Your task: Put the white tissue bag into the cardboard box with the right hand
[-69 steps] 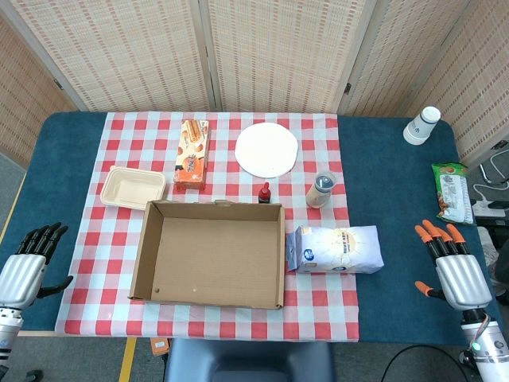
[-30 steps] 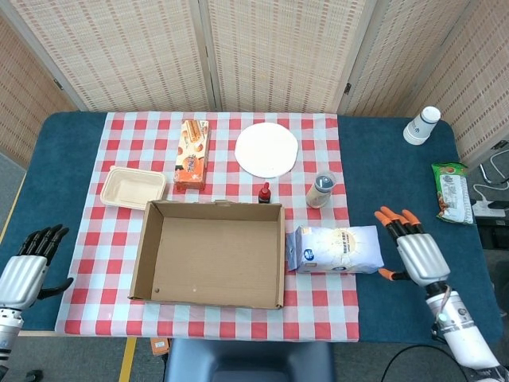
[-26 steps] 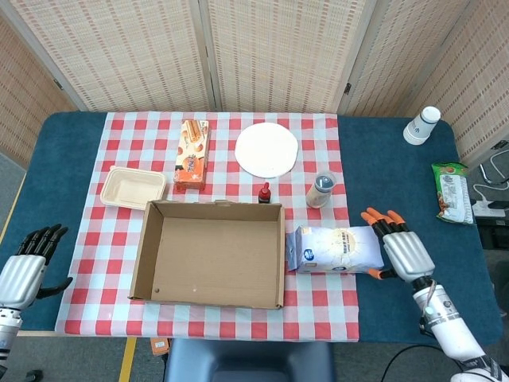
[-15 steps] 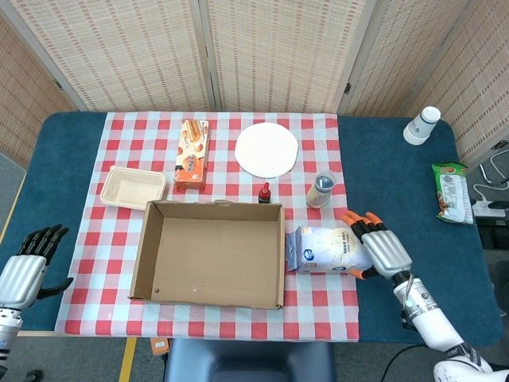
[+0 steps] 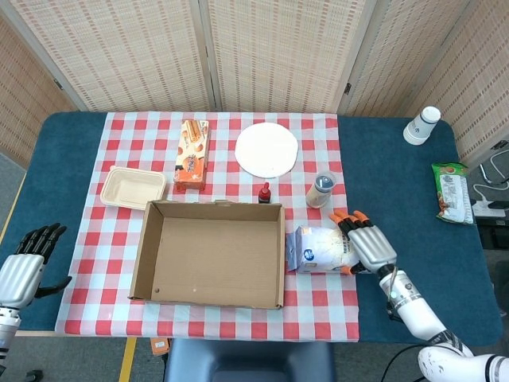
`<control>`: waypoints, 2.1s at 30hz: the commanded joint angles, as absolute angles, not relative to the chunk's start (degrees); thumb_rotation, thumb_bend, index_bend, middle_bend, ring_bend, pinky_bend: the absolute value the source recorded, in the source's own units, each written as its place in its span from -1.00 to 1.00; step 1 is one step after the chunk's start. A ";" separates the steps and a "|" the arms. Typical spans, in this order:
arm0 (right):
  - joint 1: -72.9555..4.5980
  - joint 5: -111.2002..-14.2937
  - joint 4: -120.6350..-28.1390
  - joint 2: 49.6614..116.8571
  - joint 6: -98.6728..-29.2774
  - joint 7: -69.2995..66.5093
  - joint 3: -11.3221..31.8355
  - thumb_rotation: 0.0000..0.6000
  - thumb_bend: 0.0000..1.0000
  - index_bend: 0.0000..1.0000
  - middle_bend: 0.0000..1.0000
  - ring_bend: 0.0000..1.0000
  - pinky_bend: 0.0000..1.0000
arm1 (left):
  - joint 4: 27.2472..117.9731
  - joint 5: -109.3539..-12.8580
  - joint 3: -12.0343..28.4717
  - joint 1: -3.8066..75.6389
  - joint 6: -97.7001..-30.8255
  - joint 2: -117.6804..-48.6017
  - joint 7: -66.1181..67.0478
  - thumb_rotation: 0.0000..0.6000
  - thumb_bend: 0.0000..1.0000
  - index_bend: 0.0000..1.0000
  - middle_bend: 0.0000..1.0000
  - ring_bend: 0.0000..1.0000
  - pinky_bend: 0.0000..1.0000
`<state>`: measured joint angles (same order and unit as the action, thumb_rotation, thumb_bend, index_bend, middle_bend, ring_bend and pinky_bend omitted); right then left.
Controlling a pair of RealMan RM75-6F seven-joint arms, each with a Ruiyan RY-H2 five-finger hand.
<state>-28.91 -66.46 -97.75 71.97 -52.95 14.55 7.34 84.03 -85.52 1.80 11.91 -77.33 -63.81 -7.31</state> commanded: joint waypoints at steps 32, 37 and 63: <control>-31.20 -67.90 -95.79 72.58 -53.99 12.14 6.15 1.00 -1.00 0.11 -0.27 -0.30 0.03 | 83.94 -85.41 1.82 12.02 -77.07 -63.77 -7.41 1.00 -0.58 -1.00 -1.00 -1.00 -0.85; -30.85 -67.92 -102.74 66.80 -55.83 14.32 6.68 1.00 -1.00 0.11 -0.27 -0.30 0.03 | 83.87 -85.21 1.90 12.05 -76.96 -63.79 -7.42 1.00 -0.58 -1.00 -1.00 -1.00 -0.85; -49.86 -53.95 -125.22 63.22 -57.37 35.47 16.84 1.00 -1.00 0.02 -0.26 -0.30 0.03 | 84.82 -85.95 1.55 11.70 -77.86 -63.59 -6.56 1.00 -0.58 -1.00 -1.00 -1.00 -0.85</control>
